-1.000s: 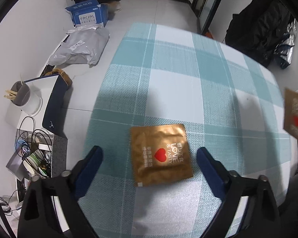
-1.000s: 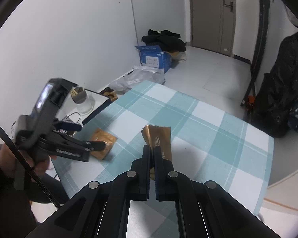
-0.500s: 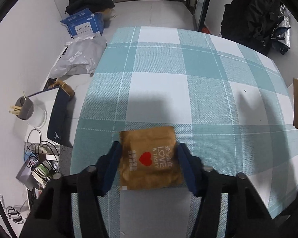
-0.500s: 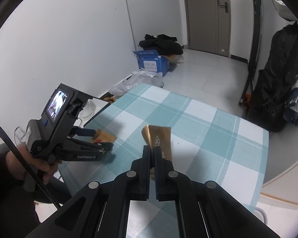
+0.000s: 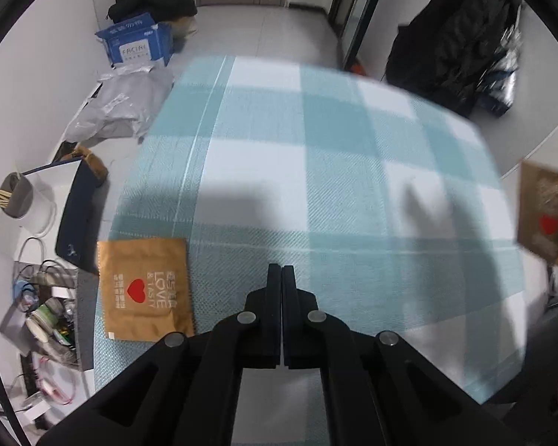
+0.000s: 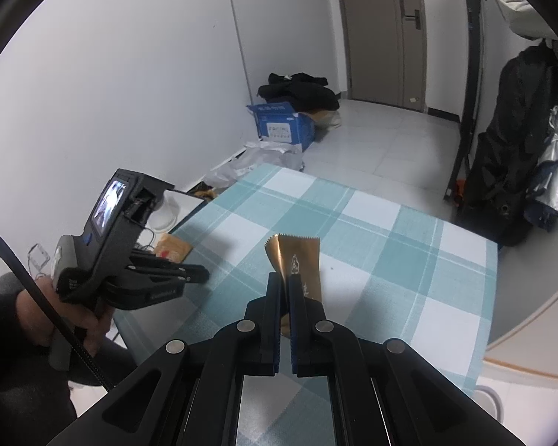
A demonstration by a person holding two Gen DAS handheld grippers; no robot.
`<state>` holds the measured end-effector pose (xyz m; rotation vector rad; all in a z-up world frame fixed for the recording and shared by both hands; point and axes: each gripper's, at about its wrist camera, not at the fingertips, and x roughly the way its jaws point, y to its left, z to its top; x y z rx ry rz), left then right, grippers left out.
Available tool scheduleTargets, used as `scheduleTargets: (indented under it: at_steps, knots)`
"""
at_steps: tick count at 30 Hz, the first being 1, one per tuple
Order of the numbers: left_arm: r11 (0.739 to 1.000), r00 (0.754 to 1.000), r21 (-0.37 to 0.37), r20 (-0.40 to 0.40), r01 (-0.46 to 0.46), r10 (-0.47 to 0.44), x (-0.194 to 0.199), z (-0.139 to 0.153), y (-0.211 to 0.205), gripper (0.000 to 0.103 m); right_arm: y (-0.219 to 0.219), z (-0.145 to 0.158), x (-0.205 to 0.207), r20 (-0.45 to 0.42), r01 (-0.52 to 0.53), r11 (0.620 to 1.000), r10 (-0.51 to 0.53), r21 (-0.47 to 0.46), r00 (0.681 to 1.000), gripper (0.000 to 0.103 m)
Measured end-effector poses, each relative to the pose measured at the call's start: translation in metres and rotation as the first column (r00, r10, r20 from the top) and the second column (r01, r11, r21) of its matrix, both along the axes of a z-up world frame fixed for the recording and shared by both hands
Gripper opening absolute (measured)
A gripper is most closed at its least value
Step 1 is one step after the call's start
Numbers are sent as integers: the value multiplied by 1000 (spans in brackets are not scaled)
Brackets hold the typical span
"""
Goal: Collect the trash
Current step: 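Grasp the gold heart-printed sachet with the left gripper and lift it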
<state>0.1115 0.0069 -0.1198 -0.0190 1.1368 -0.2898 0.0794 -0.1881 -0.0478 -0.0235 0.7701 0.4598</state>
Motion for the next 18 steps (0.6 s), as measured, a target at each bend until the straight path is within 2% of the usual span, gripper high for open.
scheduleTargets:
  at_steps: [5,10,13,14,15,16,17,18]
  knots:
    - [988,998,-149,50,36,-29,-6,30,8,0,-6,3,-4,6,5,1000,-6,20,1000,3]
    - [978,998,-207,54,23,-12,2,46,18,0,-6,4,-4,5,-1,1000,1,30,1000,3]
    - [983,999,-183,46,-9,18,8,51,30,2,-5,4,-3,4,-5,999,5,34,1000,3]
    - [989,998,-146,49,-27,34,10,51,37,16,-4,4,-3,4,-4,999,4,37,1000,3]
    - [993,998,-113,47,-41,47,9,48,42,45,-4,4,-2,3,-4,999,4,39,1000,3]
    - [995,996,-69,44,-74,77,12,42,52,59,-4,4,-1,1,-3,999,3,42,1000,3]
    - [994,993,-52,52,-100,103,13,38,60,70,-4,3,-1,-1,-2,999,2,46,1000,3]
    - [992,991,-47,50,-120,123,14,33,69,70,-4,3,0,-4,-3,999,3,50,1000,3]
